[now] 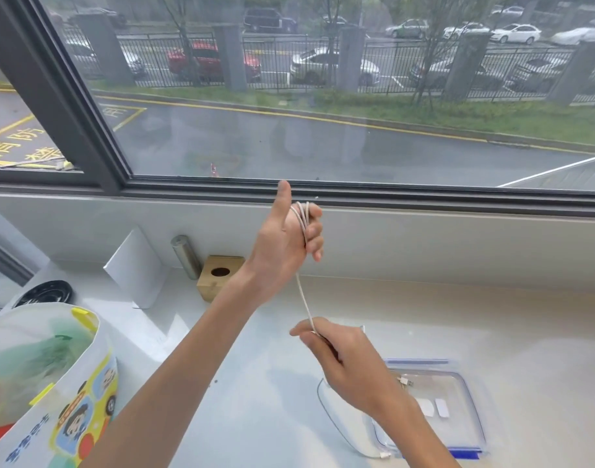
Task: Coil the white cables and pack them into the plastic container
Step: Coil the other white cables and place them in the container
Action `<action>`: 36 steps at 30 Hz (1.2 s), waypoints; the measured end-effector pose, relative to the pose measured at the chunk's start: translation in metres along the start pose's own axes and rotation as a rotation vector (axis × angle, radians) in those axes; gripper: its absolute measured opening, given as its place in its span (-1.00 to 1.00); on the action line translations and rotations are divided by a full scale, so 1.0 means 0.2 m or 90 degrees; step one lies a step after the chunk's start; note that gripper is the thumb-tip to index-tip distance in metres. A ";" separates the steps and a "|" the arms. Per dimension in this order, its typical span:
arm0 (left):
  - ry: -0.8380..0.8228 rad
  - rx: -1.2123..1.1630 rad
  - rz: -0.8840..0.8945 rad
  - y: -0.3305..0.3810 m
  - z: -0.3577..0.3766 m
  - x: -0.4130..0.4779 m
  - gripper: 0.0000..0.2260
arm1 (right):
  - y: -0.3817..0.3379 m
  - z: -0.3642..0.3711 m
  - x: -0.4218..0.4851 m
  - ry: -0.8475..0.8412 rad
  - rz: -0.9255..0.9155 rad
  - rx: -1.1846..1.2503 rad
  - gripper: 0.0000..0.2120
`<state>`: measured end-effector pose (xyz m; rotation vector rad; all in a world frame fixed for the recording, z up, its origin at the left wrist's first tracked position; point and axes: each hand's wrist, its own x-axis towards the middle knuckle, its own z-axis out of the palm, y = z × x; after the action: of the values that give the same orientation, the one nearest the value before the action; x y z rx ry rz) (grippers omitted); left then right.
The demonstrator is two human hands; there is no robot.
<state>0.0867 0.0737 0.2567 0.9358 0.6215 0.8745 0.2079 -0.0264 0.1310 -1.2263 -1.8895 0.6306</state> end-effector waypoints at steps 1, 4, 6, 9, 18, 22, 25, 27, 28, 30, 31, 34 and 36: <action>0.000 0.040 -0.023 -0.03 -0.01 0.00 -0.40 | -0.06 -0.06 0.00 0.032 -0.047 -0.048 -0.77; -0.111 0.122 -0.094 -0.15 -0.03 -0.07 -0.37 | -0.16 -0.32 0.13 0.160 -0.165 -0.249 -0.77; -0.186 0.158 -0.089 -0.20 0.00 -0.12 -0.42 | -0.18 -0.48 0.24 0.195 -0.207 -0.302 -0.86; -0.228 0.086 -0.117 -0.18 0.05 -0.15 -0.38 | -0.17 -0.58 0.36 0.147 -0.217 -0.199 -0.92; -0.315 -0.172 -0.123 -0.04 0.11 -0.14 -0.33 | -0.07 -0.26 0.39 0.066 0.146 0.329 -0.76; -0.200 -0.190 -0.052 0.02 -0.01 -0.07 -0.31 | -0.05 0.01 0.16 0.043 0.178 0.354 -0.72; -0.126 -0.169 -0.006 0.03 -0.08 -0.03 -0.30 | -0.07 0.05 0.05 -0.017 0.228 0.267 -0.88; -0.071 -0.102 0.013 0.02 -0.11 0.00 -0.31 | -0.12 0.03 0.00 -0.084 0.215 0.169 -0.95; -0.052 -0.046 0.007 0.01 -0.10 0.00 -0.31 | -0.16 -0.01 -0.01 -0.106 0.179 0.097 -0.92; -0.057 0.078 -0.033 -0.06 -0.08 -0.02 -0.31 | -0.24 -0.13 0.02 -0.065 0.065 -0.073 -0.88; -0.083 0.127 -0.055 -0.10 -0.06 -0.05 -0.30 | -0.27 -0.22 0.06 -0.001 -0.006 -0.170 -0.85; -0.193 0.190 -0.086 -0.20 0.02 -0.14 -0.23 | -0.29 -0.50 0.22 0.121 -0.188 -0.335 -0.88; -0.242 0.109 -0.128 -0.20 0.06 -0.18 -0.27 | -0.28 -0.62 0.32 0.101 -0.259 -0.278 -0.91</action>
<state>0.0916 0.0265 0.2304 1.1374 0.4553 0.4527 0.2668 0.0073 0.2653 -1.0600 -2.1182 -0.1011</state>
